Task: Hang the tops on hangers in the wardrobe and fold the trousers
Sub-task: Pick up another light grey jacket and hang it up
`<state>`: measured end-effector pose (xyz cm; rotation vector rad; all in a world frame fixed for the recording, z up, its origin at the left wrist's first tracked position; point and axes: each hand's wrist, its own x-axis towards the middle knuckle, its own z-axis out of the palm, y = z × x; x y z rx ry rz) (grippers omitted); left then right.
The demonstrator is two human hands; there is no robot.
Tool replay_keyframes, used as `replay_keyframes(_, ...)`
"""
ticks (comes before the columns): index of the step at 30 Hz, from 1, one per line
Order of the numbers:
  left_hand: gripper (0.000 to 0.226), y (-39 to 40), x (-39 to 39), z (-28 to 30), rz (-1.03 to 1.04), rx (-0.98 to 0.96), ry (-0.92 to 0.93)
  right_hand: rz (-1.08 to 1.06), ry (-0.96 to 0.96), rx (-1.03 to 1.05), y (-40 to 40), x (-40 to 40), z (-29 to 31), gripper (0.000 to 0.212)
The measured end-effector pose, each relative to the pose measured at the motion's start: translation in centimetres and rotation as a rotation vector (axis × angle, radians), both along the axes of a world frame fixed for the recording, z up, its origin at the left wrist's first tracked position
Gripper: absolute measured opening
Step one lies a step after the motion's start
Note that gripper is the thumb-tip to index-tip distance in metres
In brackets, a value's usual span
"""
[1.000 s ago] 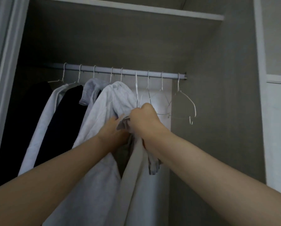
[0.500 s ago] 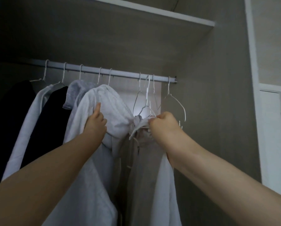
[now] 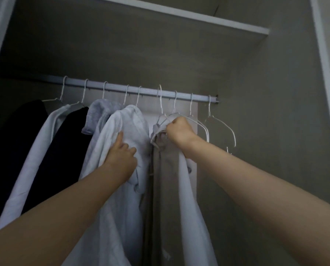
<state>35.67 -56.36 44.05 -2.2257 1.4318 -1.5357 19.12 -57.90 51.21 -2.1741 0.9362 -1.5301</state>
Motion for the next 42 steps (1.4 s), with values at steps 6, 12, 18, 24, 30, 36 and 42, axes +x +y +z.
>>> replay_keyframes(6, 0.057, 0.0, -4.3, -1.1, -1.036, -0.174, 1.002, 0.056, -0.069, -0.010, -1.9, 3.1, 4.3, 0.024)
replay_keyframes(12, 0.088, 0.7, -6.7, -2.9, -1.170, 0.002, 1.216, 0.081, -0.152, 0.046, -3.7, 4.9, 6.7, 0.033)
replay_keyframes(18, 0.078, 0.3, -6.9, -5.0, -0.801, -0.232, 0.928, 0.071, -0.115, 0.116, -6.6, 6.3, 5.9, 0.017)
replay_keyframes(24, 0.072, 2.5, -7.1, -7.1, -0.875, -0.178, 0.918, 0.049, -0.060, 0.048, -6.5, 5.6, 2.9, 0.029)
replay_keyframes(30, 0.064, 4.8, -8.8, -8.3, -0.889, -0.263, 0.861, -0.005, -0.057, -0.187, -2.6, 2.6, -0.3, 0.034)
replay_keyframes(36, 0.050, 8.8, -12.6, -11.2, -0.784, -0.235, 0.851, 0.063, -0.115, -0.365, 2.8, -1.4, -8.7, 0.053)
replay_keyframes(42, 0.073, 15.3, -17.4, -17.0, -0.450, -0.279, 1.121, 0.433, -0.154, -0.188, 7.1, -7.0, -16.5, 0.045)
